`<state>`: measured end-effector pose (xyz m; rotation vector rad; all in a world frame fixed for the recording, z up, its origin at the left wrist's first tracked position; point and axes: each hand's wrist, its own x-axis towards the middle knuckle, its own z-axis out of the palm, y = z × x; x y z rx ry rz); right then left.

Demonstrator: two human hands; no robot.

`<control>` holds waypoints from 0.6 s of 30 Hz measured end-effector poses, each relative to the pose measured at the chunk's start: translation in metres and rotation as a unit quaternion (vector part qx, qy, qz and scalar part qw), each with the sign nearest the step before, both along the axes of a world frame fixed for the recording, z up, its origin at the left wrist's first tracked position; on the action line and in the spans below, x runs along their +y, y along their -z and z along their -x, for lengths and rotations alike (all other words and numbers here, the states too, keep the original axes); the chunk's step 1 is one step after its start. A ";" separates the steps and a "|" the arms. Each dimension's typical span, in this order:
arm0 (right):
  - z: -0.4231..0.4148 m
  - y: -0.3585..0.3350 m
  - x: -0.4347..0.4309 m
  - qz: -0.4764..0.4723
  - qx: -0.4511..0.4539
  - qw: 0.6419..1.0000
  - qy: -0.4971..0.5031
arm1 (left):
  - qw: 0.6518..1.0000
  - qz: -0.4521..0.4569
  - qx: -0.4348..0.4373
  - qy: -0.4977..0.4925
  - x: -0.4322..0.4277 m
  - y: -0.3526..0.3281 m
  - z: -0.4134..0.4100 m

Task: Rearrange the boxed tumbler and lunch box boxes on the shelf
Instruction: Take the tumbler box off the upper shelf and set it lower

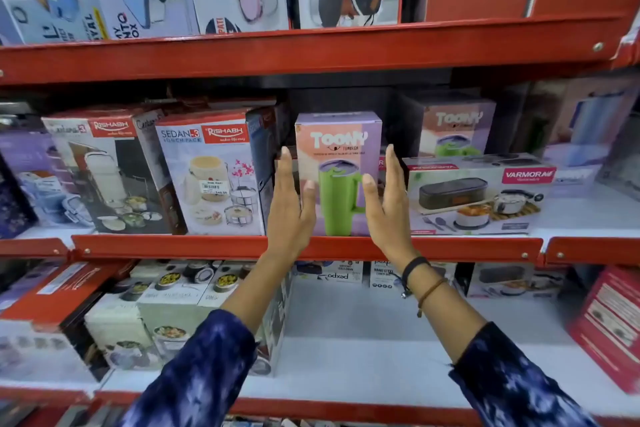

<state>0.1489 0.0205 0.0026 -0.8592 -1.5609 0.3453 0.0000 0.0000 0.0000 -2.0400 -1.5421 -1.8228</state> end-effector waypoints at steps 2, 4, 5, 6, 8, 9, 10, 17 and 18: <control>0.001 -0.005 0.007 0.037 0.007 0.999 0.017 | 0.998 0.038 -0.044 -0.015 0.005 -0.004 0.002; -0.002 -0.011 0.014 0.055 0.003 0.998 0.028 | 0.997 0.058 -0.053 -0.018 0.008 -0.007 0.003; -0.004 -0.013 0.018 0.055 -0.001 0.998 0.032 | 0.997 0.058 -0.053 -0.020 0.011 -0.007 0.005; -0.006 -0.015 0.020 0.053 -0.005 0.998 0.035 | 0.997 0.057 -0.052 -0.027 0.012 -0.008 0.005; -0.011 -0.018 0.022 0.045 -0.002 0.999 0.031 | 0.997 0.050 -0.053 -0.038 0.015 -0.010 0.009; -0.013 -0.019 0.021 0.045 0.005 0.999 0.028 | 0.997 0.047 -0.057 -0.039 0.015 -0.011 0.009; -0.015 -0.019 0.019 0.046 0.011 0.999 0.027 | 0.997 0.042 -0.060 -0.038 0.014 -0.012 0.009; -0.032 -0.016 -0.008 -0.030 0.057 0.997 0.041 | 0.996 -0.017 -0.089 0.011 -0.022 -0.018 -0.008; -0.035 -0.017 -0.013 -0.042 0.064 0.996 0.042 | 0.995 -0.026 -0.100 0.016 -0.028 -0.020 -0.012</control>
